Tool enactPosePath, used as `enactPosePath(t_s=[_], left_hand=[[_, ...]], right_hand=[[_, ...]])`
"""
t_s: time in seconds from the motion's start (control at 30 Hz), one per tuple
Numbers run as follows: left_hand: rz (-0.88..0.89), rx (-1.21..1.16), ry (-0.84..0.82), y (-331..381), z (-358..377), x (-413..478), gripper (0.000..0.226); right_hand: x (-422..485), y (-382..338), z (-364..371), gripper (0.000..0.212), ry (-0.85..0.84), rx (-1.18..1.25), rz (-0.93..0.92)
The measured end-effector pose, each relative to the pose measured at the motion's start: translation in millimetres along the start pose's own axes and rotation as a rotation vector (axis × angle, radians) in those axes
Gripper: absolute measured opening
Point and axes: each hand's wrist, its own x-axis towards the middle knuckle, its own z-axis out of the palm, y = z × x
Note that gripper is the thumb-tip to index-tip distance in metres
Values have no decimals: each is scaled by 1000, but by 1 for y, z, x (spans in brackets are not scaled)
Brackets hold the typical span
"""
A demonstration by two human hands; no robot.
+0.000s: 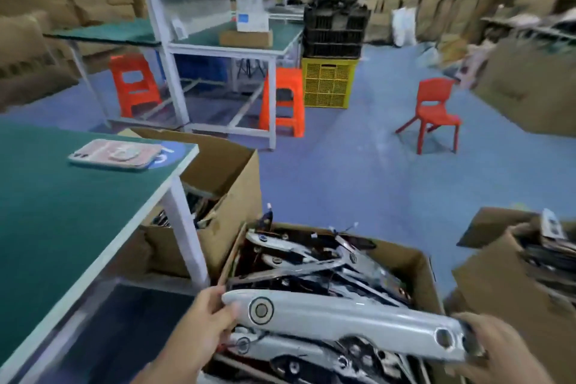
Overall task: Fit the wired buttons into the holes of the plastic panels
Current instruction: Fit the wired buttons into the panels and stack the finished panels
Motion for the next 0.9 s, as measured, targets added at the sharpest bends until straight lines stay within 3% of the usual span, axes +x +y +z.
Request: enactPosePath(t_s=[0.13, 0.2, 0.27, 0.37, 0.47, 0.57, 0.73, 0.9], left_hand=[[-63, -48, -97, -6, 2, 19, 72], [-60, -71, -90, -5, 0, 24, 87], [-9, -25, -62, -3, -5, 19, 91], [43, 94, -40, -2, -13, 1, 80], [92, 236, -39, 1, -34, -35, 45], [122, 246, 0, 21, -65, -78, 27], [446, 142, 151, 55, -136, -188, 31], [617, 147, 702, 48, -212, -291, 27]], right_hand=[[14, -12, 24, 65, 149, -12, 92], [33, -21, 28, 84, 89, -40, 45], [43, -35, 35, 103, 41, -5, 121], [47, -60, 47, 108, 115, 51, 140], [49, -97, 58, 103, 94, 171, 88], [48, -154, 67, 91, -58, 263, -131], [46, -297, 62, 65, -256, 317, -607], [11, -462, 65, 35, -299, 488, -1076]])
